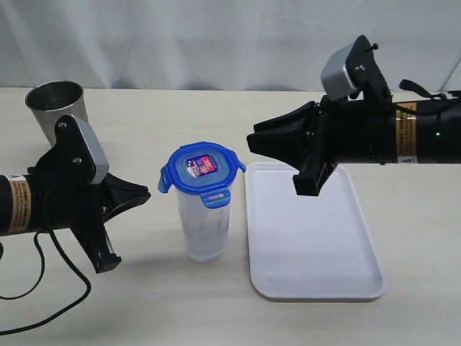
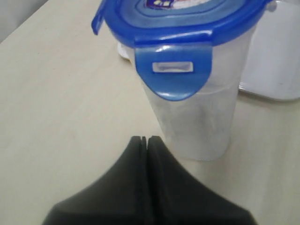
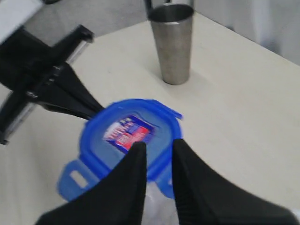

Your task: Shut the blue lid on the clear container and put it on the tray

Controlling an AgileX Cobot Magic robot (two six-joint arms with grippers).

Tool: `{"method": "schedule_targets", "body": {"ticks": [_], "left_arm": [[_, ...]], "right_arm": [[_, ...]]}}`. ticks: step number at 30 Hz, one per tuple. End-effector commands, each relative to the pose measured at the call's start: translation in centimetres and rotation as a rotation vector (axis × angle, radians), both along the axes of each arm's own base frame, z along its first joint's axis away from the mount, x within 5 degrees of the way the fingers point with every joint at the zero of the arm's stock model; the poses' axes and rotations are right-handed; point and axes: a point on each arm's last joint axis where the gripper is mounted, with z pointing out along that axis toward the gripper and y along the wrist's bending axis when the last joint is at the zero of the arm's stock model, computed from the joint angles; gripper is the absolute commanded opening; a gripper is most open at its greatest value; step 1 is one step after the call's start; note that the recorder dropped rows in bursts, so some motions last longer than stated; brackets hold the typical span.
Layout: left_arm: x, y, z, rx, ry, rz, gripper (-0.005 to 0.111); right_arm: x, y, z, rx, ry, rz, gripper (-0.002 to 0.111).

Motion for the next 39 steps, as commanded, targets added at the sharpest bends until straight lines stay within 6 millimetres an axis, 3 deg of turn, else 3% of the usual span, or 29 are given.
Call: {"method": "schedule_targets", "body": {"ticks": [1, 6, 11, 16, 20, 23, 25, 28, 30, 39], "left_arm": [[0.2, 0.1, 0.1, -0.007, -0.006, 0.037, 0.0], [0.5, 0.3, -0.2, 0.002, -0.012, 0.066, 0.0], [0.9, 0.2, -1.7, 0.012, 0.025, 0.057, 0.0], [2.2, 1.8, -2.9, -0.118, 0.049, 0.099, 0.0], [2.1, 3.0, -3.8, -0.237, 0.066, 0.044, 0.002], [1.8, 3.1, -4.3, -0.328, 0.084, -0.035, 0.023], [1.7, 3.0, -4.7, -0.348, 0.072, -0.076, 0.046], [1.9, 2.6, -6.1, -0.361, 0.076, -0.063, 0.095], [2.2, 1.9, -7.1, -0.361, 0.059, -0.064, 0.101], [3.4, -1.5, -8.4, -0.405, 0.063, -0.181, 0.101]], "right_arm": [[-2.4, 0.5, 1.7, 0.095, -0.009, 0.155, 0.028], [-2.7, 0.5, 1.6, 0.075, 0.022, 0.17, 0.03], [-2.5, 0.3, 1.4, 0.043, 0.03, 0.146, 0.03], [-2.3, 0.2, 1.2, 0.027, 0.035, 0.12, 0.03], [-2.1, 0.0, 1.0, 0.003, 0.035, 0.09, 0.03], [-2.0, 0.0, 1.0, -0.003, 0.034, 0.08, 0.03], [-2.0, 0.0, 0.9, -0.005, 0.035, 0.081, 0.03], [-2.0, 0.0, 1.0, -0.004, 0.038, 0.08, 0.03], [-2.0, 0.0, 0.9, -0.004, 0.041, 0.08, 0.03], [-2.0, -0.1, 0.9, 0.003, 0.065, 0.066, 0.03]]}}
